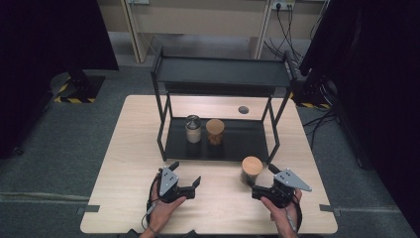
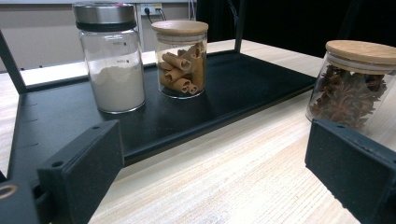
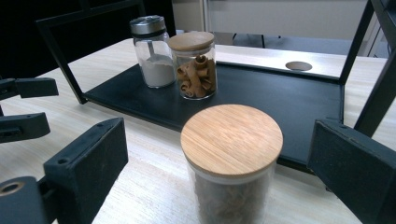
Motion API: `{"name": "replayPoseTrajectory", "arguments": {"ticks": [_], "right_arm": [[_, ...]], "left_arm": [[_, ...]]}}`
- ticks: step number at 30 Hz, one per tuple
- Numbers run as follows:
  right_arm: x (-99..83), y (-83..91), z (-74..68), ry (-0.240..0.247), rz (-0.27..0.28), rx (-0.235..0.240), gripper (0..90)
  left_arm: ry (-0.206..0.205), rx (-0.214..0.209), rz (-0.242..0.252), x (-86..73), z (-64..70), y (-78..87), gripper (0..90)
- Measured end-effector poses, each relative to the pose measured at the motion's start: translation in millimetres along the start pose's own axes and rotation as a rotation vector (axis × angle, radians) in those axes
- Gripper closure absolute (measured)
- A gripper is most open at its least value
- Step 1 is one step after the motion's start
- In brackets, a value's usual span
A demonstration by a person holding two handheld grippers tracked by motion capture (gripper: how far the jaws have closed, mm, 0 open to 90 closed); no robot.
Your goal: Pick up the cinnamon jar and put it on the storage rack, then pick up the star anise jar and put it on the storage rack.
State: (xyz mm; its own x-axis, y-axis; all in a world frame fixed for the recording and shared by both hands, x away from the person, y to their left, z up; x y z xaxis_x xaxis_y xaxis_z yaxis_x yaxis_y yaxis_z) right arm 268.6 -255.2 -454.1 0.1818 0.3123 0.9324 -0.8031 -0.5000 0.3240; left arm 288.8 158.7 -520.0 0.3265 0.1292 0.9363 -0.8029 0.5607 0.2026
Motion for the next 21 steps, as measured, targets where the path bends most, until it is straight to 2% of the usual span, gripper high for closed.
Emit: {"name": "replayPoseTrajectory", "arguments": {"ticks": [21], "right_arm": [[-4.7, 2.5, 3.3, -0.019, -0.007, 0.002, 5.1]], "left_arm": [[0.002, 0.0, -0.001, 0.1, -0.1, 0.0, 4.0]]}}
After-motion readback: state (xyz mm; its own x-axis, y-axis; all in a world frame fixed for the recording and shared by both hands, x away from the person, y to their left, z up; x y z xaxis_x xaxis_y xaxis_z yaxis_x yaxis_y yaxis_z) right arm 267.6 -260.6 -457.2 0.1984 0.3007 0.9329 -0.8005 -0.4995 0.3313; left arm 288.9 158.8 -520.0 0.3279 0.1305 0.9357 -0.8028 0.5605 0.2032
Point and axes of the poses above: each handheld gripper's, and its own axes: y roughly backward along the jaws, x roughly out of its top, z roughly to its right, the point moved 8 cm from there along -y, roughly forward along the jaws, and after that the axes turned 15 degrees about y, right-handed, at the moved point
